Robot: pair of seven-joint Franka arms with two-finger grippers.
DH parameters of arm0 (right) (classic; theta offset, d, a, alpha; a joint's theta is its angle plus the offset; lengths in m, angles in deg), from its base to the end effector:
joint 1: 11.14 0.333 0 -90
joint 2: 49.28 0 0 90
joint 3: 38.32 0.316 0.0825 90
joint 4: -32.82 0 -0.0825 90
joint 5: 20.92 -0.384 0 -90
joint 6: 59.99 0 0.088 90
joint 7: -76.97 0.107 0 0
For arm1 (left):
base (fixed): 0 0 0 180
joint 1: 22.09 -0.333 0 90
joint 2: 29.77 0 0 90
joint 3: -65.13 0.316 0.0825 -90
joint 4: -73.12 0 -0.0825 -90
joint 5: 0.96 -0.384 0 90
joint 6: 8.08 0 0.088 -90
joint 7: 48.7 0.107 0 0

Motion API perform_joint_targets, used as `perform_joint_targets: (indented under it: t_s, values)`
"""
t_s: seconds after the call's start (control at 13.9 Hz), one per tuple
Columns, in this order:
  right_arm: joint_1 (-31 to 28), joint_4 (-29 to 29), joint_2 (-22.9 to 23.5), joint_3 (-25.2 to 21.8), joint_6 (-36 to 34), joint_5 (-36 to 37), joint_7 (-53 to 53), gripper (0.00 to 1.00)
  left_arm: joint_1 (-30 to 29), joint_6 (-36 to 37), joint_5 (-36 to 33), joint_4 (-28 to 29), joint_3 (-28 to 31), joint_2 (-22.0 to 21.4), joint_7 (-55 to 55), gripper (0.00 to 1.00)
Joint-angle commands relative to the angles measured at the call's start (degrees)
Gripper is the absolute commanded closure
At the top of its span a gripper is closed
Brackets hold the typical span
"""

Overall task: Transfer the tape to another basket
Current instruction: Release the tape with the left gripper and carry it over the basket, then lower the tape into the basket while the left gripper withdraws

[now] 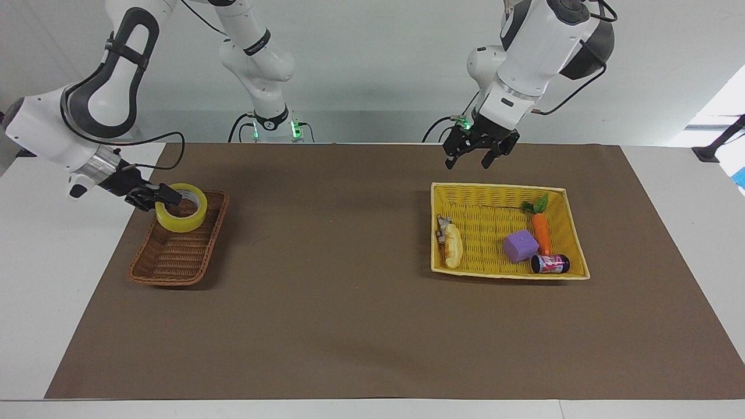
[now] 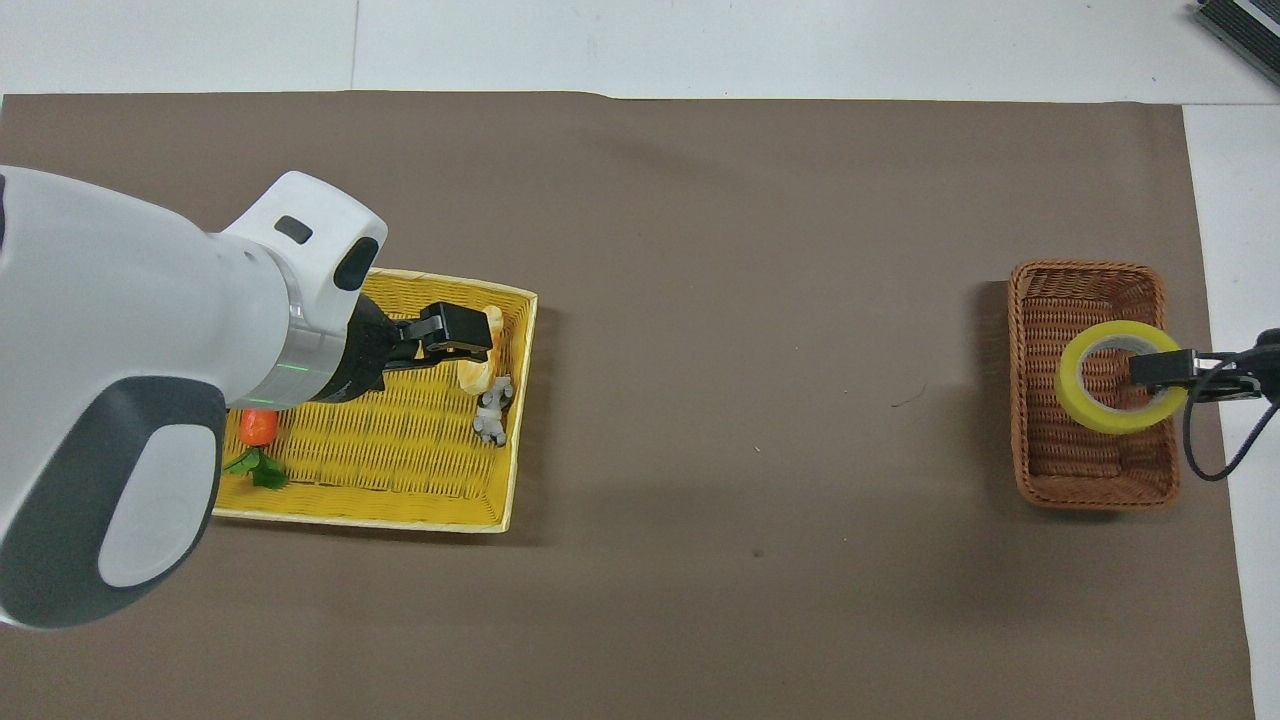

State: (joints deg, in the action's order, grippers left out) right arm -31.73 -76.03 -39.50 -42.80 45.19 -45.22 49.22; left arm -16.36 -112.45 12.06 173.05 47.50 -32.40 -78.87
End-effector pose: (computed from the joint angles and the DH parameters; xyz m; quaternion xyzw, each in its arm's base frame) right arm 0.5360 -0.2126 0.4004 -0.9738 0.0559 0.0180 0.2197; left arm 0.5060 -0.2423 0.5907 0.9895 0.0801 0.0069 0.1204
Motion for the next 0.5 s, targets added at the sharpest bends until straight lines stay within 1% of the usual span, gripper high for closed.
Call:
perform_joint_targets:
  t_s: [0.0,0.14,0.22,0.29,0.43]
  values:
    - [-1.4,0.0,2.3,0.2,2.0,0.8,-5.5,1.00,-2.6,1.8,-0.4,-0.5,0.8,-0.4,0.0,0.00]
    - [-2.1,0.0,4.6,0.3,2.4,1.5,-8.5,1.00,-9.2,2.0,-0.4,-0.5,1.2,0.0,0.4,0.00]
    - [-2.4,-0.2,4.7,0.3,3.6,1.5,-9.5,1.00,-12.3,3.7,-0.4,-0.2,1.3,-0.2,0.5,0.00]
    - [-2.4,-0.3,4.8,0.3,4.1,1.6,-9.3,1.00,-13.9,7.5,-0.5,-0.3,1.4,-0.4,-0.1,0.00]
    - [-1.8,-0.3,6.5,0.3,6.1,1.7,-9.4,1.00,-17.1,8.0,-1.0,-0.5,1.5,-0.2,-0.1,0.00]
